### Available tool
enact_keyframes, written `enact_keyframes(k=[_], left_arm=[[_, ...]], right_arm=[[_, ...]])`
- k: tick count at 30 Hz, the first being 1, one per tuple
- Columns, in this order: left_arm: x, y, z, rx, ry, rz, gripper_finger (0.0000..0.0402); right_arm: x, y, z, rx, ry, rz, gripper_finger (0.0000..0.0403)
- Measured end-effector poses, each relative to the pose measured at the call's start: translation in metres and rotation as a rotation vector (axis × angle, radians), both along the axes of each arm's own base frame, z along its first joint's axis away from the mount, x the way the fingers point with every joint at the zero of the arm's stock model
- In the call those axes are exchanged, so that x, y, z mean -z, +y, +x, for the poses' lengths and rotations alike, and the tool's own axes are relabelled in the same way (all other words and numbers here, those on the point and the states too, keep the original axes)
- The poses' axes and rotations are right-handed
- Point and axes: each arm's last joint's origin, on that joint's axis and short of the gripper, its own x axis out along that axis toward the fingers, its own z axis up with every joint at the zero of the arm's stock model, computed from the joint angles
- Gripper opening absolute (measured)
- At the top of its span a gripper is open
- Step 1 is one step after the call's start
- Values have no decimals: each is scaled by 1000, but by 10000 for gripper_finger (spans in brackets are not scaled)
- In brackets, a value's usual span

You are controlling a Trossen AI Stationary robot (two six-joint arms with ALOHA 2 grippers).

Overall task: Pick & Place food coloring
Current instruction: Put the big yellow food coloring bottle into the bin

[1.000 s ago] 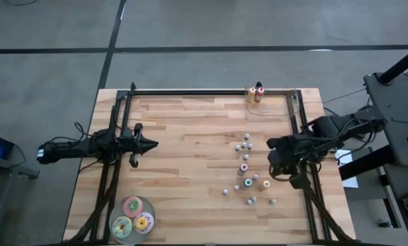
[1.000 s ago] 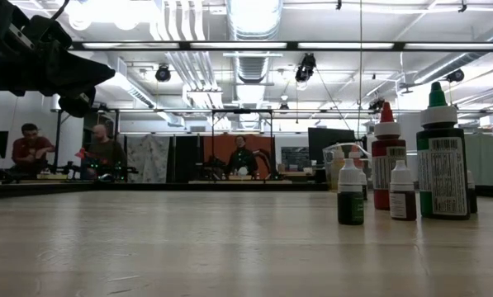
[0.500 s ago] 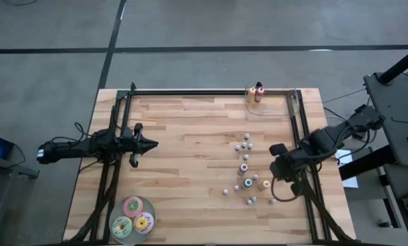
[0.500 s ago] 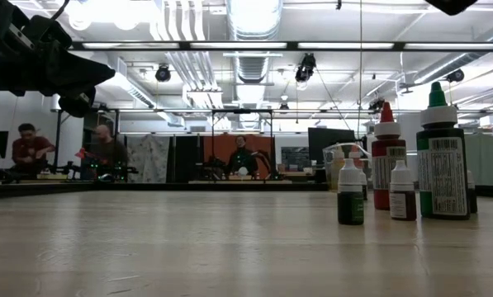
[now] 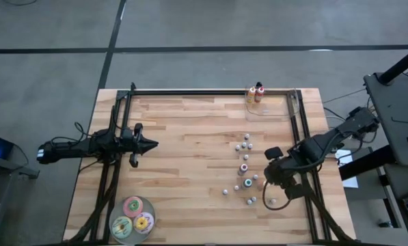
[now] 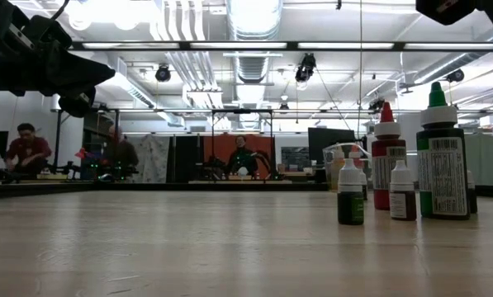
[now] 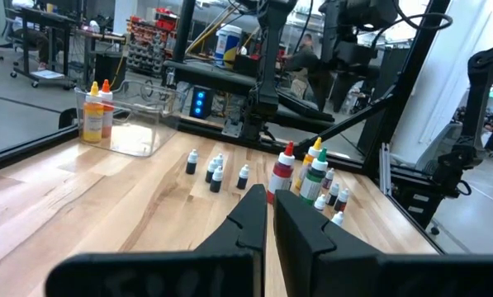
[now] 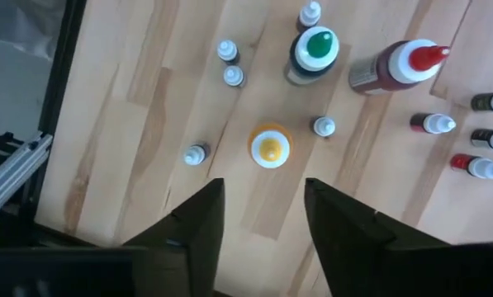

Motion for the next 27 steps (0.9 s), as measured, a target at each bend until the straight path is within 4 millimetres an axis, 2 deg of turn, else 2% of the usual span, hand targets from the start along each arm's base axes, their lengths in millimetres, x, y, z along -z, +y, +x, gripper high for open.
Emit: enact_keyframes(k=[10, 20, 27], left_arm=[[0, 0, 0, 0, 0, 0, 0], [0, 0, 0, 0, 0, 0, 0], [0, 0, 0, 0, 0, 0, 0]], right_arm=[[8, 9, 5, -12, 9, -62, 207], [20, 16, 12, -19, 37, -111, 212], [36, 16, 12, 1, 29, -100, 212]])
